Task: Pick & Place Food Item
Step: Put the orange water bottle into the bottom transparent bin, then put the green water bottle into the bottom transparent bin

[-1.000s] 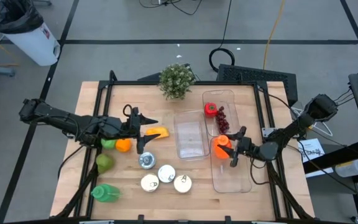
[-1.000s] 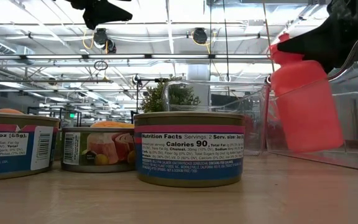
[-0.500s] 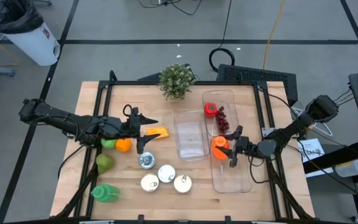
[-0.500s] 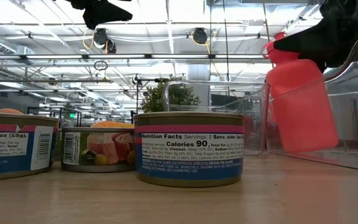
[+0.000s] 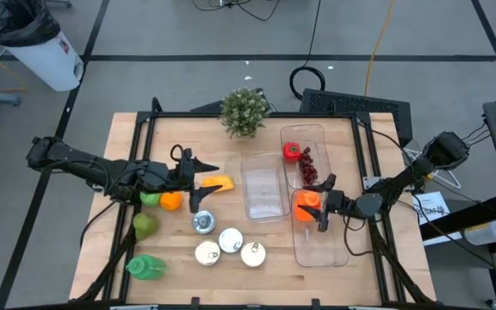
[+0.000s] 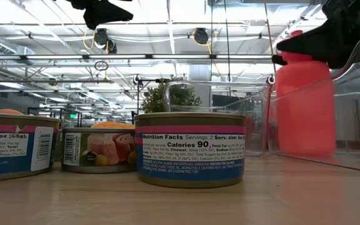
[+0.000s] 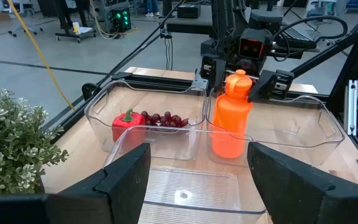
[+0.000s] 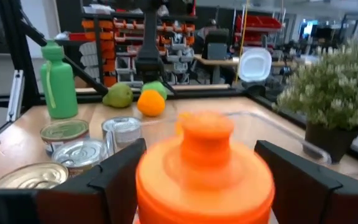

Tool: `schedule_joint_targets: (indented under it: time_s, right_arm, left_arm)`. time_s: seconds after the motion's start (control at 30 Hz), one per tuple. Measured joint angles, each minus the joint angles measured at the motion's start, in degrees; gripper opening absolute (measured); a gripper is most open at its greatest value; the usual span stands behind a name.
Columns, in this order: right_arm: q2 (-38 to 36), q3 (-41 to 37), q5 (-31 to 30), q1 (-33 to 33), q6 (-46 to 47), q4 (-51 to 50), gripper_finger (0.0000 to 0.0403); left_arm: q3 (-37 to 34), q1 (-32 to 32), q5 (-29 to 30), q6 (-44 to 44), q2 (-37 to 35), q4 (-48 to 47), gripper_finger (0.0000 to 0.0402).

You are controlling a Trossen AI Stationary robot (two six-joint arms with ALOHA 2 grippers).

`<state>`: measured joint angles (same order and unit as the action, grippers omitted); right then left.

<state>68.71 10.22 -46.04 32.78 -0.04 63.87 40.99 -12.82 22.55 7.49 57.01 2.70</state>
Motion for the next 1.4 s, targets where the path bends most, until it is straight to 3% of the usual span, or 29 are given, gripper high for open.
schedule_joint_targets:
  time_s: [0.5,0.97,1.23,1.3,1.4]
  right_arm:
    - [-3.8,0.0,-0.8,4.6,-9.7,6.2,0.0276]
    - [-20.2,0.0,-13.0,17.9,-28.3,6.2,0.0275]
    - [-24.4,0.1,-20.2,23.5,-32.3,6.1,0.0265]
    - [-24.3,0.1,-20.1,23.9,-32.4,5.8,0.0266]
    - [-24.2,0.1,-20.1,24.0,-32.3,5.1,0.0265]
  left_arm:
    - [0.0,0.0,0.0,0.0,0.0,0.0,0.0278]
    - [0.0,0.0,0.0,2.7,0.0,-0.1,0.0278]
    - [0.0,0.0,-0.1,8.1,6.0,-1.9,0.0278]
    - [0.0,0.0,-1.6,11.3,7.8,-3.5,0.0278]
    - [1.1,0.0,-8.8,15.6,9.2,-5.7,0.0278]
